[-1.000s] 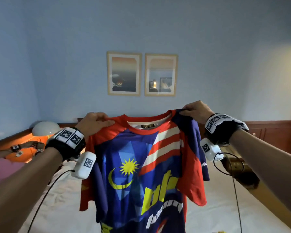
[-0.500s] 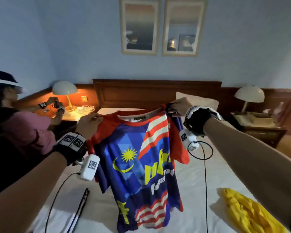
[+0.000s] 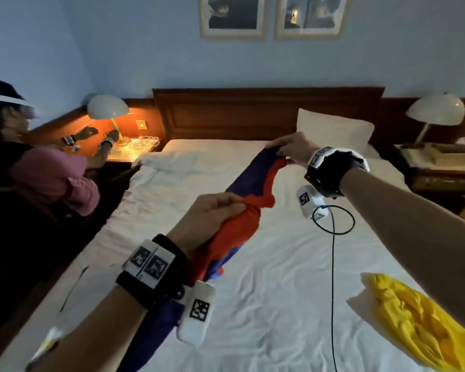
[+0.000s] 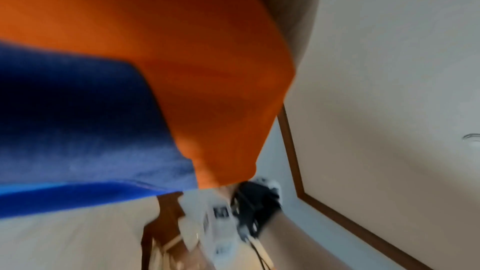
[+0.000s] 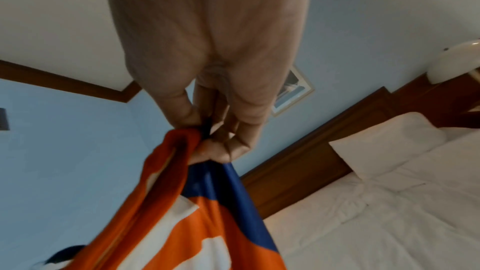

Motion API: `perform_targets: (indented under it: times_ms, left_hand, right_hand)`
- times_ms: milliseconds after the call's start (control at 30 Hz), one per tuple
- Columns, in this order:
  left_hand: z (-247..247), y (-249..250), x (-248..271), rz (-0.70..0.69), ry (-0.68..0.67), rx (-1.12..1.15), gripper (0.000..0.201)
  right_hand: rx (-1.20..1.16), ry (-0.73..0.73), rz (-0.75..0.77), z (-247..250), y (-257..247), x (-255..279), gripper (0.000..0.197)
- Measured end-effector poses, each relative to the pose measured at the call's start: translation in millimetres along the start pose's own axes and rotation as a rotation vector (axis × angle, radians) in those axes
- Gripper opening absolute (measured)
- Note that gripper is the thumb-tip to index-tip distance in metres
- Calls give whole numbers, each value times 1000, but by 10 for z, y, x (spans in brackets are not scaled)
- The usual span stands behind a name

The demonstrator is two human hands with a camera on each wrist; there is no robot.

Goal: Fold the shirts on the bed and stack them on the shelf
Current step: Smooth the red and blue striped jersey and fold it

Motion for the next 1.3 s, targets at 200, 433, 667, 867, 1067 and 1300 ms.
perform_targets:
  times_ms: [200, 433, 667, 867, 1067, 1300]
  left_hand:
    - [-2101, -920, -150, 69, -285, -66, 22]
    - [-4193, -2794, -252, 258, -277, -87, 29]
    - [-5493, -3969, -353, 410, -260, -137, 4]
    - [-6082, -4203, -419, 528, -332, -168, 6]
    - [-6335, -4132, -238, 714, -651, -16, 8]
    - [-4959, -4581, -1982, 588, -219, -267, 13]
  right_hand:
    - [242, -15, -185, 749, 1628, 70, 48]
    - [425, -30, -353, 1315, 4336, 231, 57]
    - [515, -35, -429, 1727, 6027, 454, 58]
    - [504, -13, -439, 1933, 6412, 560, 52]
    - [615, 52, -560, 2222, 6753, 641, 33]
    - [443, 194, -544, 1989, 6849, 145, 42]
Point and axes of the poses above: each hand's wrist, its own x-axis away from the middle knuckle, its own z-axis out of the back of the hand, y = z × x, the point moved 7 cm from there along -x, towards the middle knuckle, and after that the axes turned 13 degrees about -x, right-handed, at the moved point
